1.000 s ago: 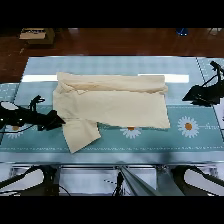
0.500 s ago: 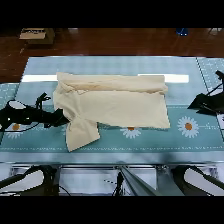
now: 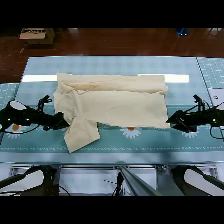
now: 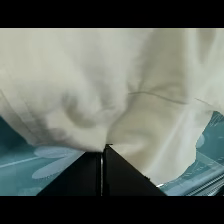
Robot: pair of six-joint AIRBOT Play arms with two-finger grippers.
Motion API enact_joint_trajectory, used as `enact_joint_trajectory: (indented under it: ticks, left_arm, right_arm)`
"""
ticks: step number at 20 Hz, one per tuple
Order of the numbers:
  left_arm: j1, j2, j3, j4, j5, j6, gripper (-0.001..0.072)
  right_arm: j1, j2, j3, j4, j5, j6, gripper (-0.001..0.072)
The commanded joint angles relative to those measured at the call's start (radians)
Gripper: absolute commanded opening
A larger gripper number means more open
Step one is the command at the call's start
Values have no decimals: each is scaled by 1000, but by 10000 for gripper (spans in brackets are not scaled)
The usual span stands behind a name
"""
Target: Fold the shirts.
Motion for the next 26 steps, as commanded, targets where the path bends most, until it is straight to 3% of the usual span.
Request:
enact_joint_trajectory:
  ticks: [1,3,4,5,7,12,14,17,21,26]
  left_arm:
    - [0,1,2,-28,-17,39,15]
    - [0,1,2,-27,-16,40,15]
    - [0,1,2,-27,-17,51,15]
    - [0,1,2,-28,-17,57,15]
    - [0,1,3,-27,-18,58,15]
    - [13,106,133,-57,-63,72,14]
    - [26,183,254,-138,-63,72,14]
    - [19,198,407,-160,58,68,14]
    - [16,56,526,-246,113,53,14]
    - [16,-217,686,-344,126,53,15]
  right_arm:
    - [100,0,-40,37,-182,75,533]
    - [175,0,-39,0,-268,166,531]
    - [209,0,-39,-29,-299,204,470]
    - [231,0,-39,-41,-317,219,372]
    - [244,1,-35,-28,-325,217,17]
    - [237,104,133,-10,-259,104,19]
    - [243,147,230,12,-320,119,19]
    - [297,121,317,24,-454,161,19]
    - [344,-33,385,24,-621,178,19]
    - [343,-228,499,78,-726,179,19]
